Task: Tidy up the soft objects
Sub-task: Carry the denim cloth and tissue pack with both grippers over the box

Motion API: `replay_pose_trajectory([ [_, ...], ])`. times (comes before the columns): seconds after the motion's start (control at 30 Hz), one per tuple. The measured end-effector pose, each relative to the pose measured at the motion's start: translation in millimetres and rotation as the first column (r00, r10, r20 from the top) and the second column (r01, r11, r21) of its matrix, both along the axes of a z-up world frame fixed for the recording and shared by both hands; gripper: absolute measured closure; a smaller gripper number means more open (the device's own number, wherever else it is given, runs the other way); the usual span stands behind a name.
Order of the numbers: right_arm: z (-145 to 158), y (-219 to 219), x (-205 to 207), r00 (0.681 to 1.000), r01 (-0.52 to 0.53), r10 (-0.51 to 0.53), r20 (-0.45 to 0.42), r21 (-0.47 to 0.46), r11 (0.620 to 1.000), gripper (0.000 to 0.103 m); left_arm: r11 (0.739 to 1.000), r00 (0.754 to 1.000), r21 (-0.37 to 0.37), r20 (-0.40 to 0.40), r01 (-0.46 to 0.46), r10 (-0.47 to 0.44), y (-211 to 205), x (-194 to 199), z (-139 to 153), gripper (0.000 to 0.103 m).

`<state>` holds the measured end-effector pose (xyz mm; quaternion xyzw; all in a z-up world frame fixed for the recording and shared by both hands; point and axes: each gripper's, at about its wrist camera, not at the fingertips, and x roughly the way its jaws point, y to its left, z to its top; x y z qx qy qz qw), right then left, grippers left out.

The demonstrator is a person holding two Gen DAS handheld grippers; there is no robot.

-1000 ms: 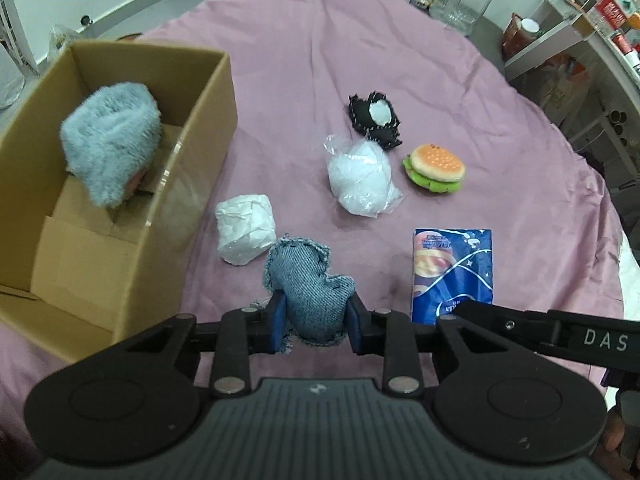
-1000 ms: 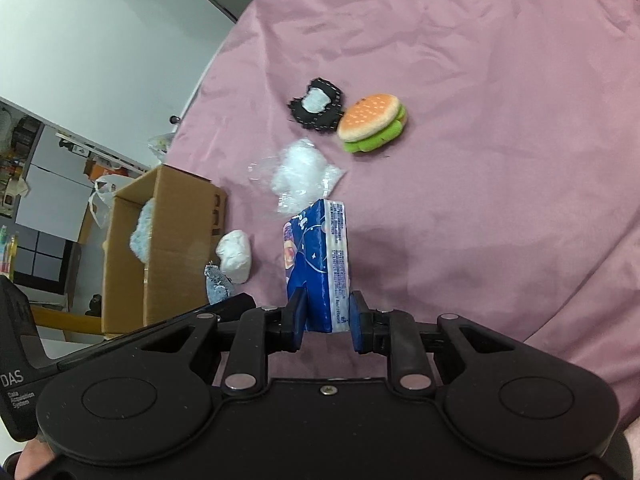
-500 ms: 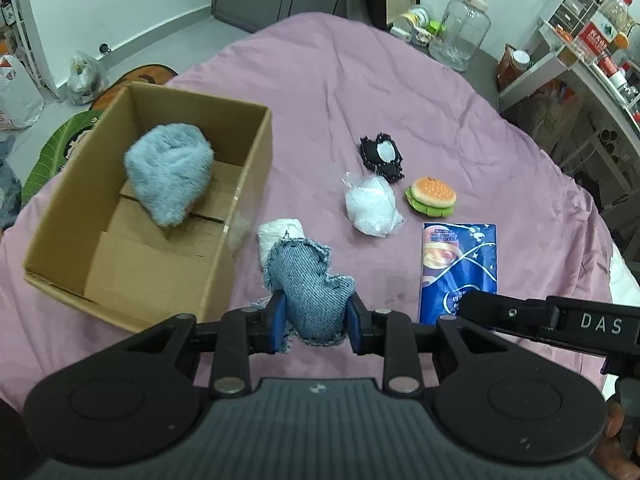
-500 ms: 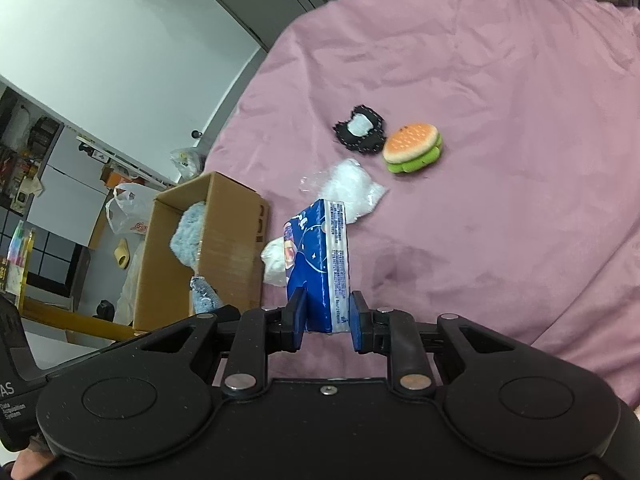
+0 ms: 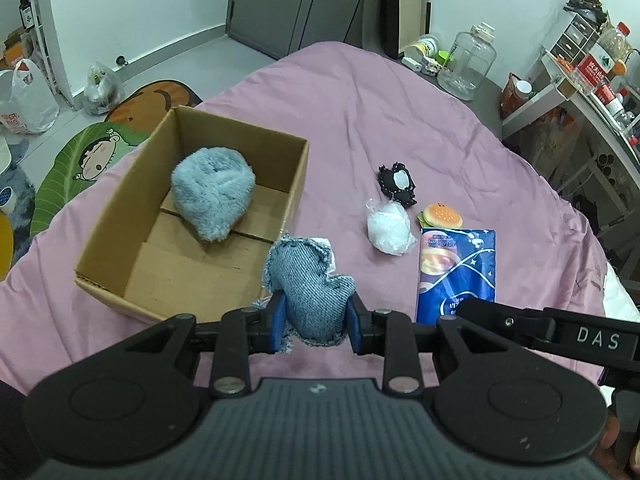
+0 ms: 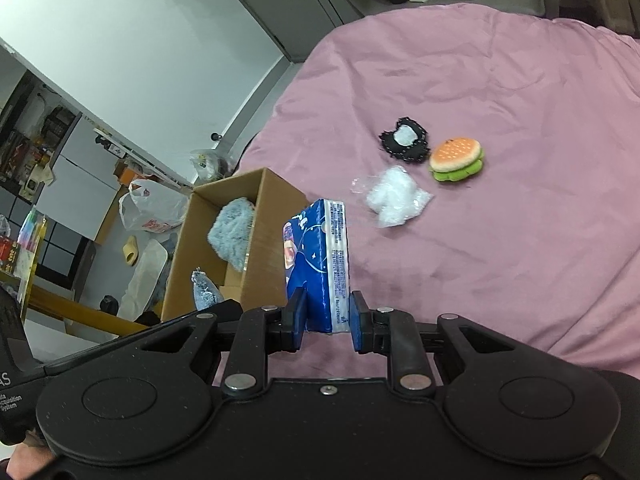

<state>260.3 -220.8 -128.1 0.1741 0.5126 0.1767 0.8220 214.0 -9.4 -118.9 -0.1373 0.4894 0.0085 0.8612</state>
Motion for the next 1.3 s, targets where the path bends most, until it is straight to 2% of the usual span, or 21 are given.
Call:
replay_pose_trajectory([
  [0.87, 20.7, 81.0, 6.0, 0.994, -0.075, 0.078, 0.08, -0.033, 0.997, 0.082, 0.999, 0.998, -0.017, 0.037, -0.044, 0.045, 76.3, -1.0, 19.4, 0.073],
  [1.3, 9.8, 116.8, 17.3, 0.996, -0.069, 0.071, 0.061, -0.038, 0.997, 0.083, 0.997, 0.998, -0.048, 0.016, -0.062, 0.062, 115.5, 9.1, 7.0, 0.073],
])
